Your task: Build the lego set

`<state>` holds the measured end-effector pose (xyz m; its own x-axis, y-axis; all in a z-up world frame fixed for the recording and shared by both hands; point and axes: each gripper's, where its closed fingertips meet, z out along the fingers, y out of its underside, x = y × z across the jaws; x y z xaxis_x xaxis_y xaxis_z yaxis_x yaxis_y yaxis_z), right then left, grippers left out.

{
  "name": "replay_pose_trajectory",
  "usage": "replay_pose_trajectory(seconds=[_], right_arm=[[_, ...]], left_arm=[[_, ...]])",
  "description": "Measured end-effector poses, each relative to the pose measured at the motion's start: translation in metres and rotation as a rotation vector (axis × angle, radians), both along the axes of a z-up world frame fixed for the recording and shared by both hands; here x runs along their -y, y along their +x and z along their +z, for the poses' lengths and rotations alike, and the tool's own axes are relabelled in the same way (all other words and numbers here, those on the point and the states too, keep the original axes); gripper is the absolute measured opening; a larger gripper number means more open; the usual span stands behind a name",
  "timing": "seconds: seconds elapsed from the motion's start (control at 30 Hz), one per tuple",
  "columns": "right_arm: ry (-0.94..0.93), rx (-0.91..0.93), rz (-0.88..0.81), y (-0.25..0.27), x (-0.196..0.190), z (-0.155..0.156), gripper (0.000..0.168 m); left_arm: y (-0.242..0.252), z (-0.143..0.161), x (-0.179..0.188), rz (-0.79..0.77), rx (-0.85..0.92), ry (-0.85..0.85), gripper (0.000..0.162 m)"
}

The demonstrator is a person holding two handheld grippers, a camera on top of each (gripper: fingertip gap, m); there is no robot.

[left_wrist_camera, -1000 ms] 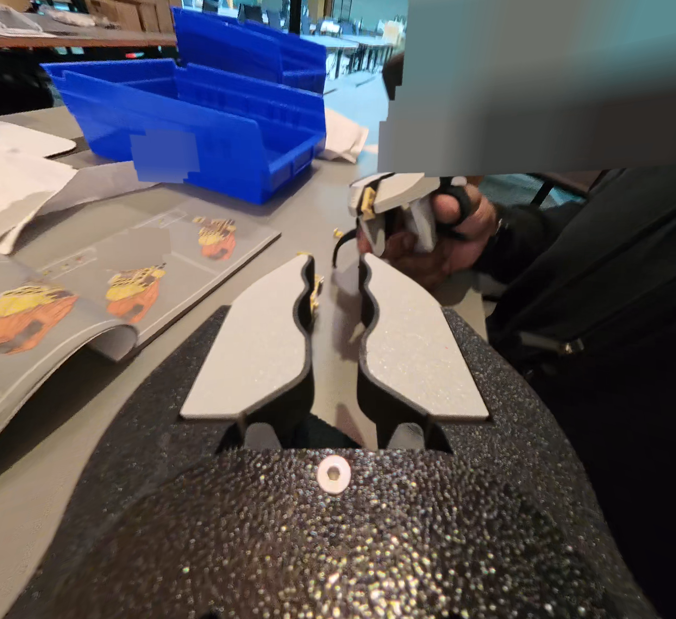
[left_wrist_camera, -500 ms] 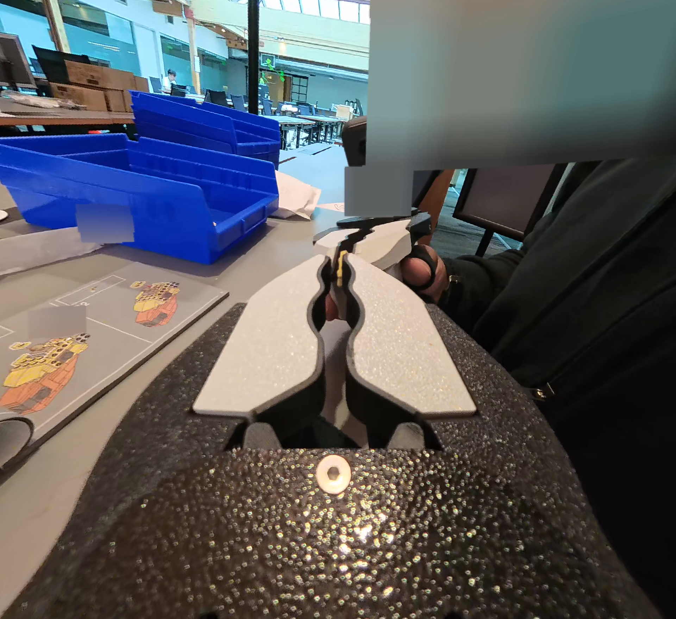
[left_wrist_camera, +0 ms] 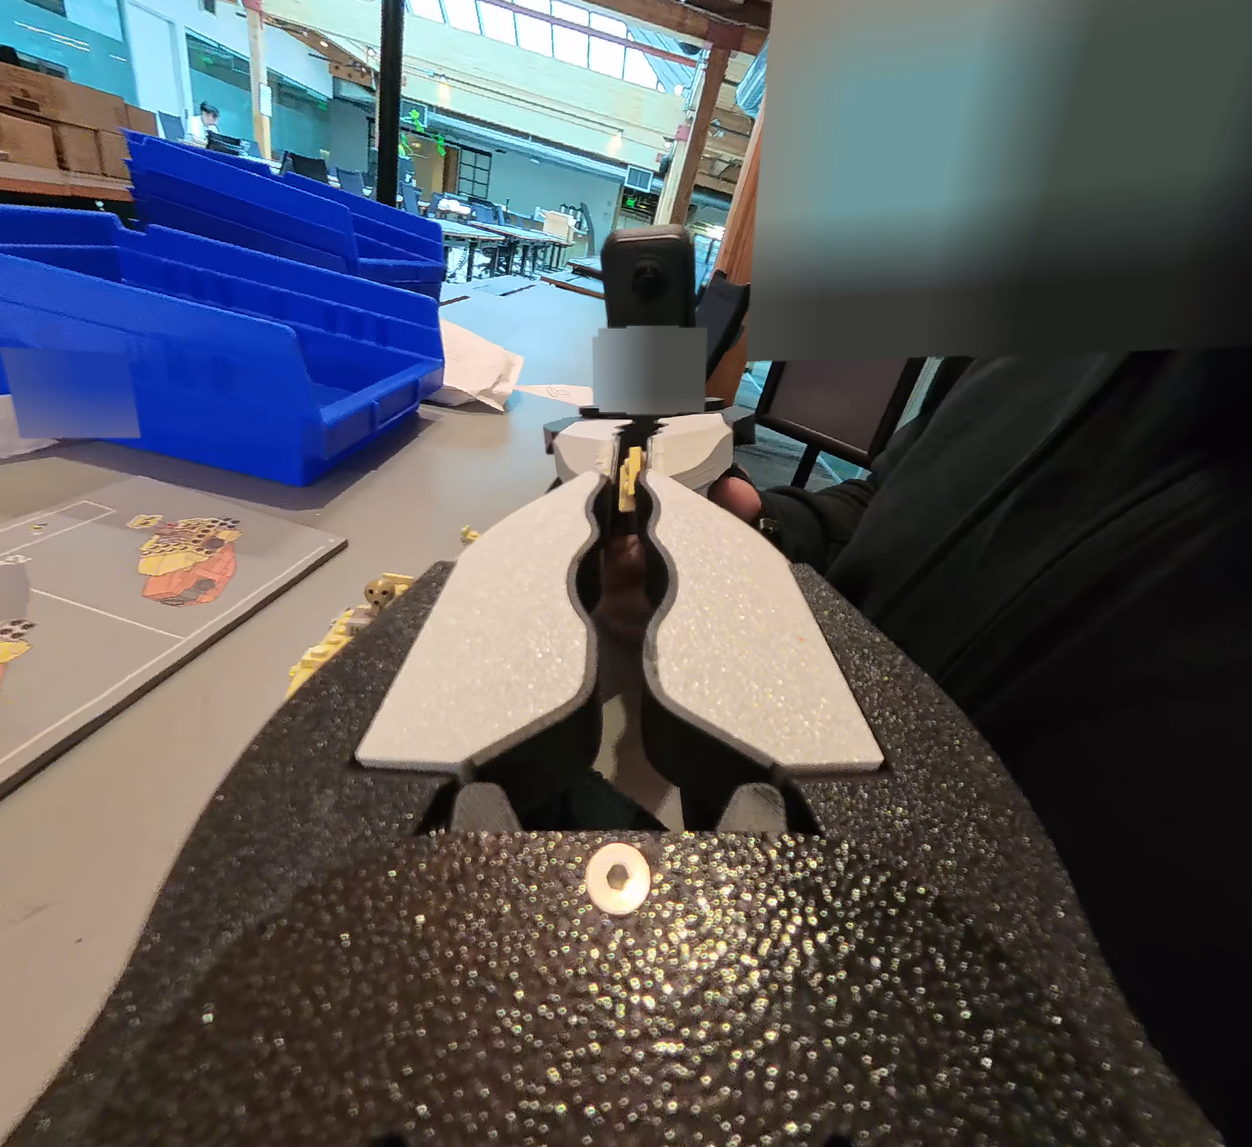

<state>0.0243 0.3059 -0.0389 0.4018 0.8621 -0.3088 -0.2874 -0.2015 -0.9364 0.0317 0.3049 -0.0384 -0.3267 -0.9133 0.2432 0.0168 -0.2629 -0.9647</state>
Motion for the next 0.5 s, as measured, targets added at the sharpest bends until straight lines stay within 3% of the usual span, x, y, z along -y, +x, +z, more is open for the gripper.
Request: replay_pose_trajectory(seconds=[0.5], right_arm=[[0.030, -0.001, -0.026, 0.0016, -0.0016, 0.0015, 0.008]], left_arm=[[-0.0017, -0.0088, 0.0053, -0.060, -0.020, -0.020, 0.007]])
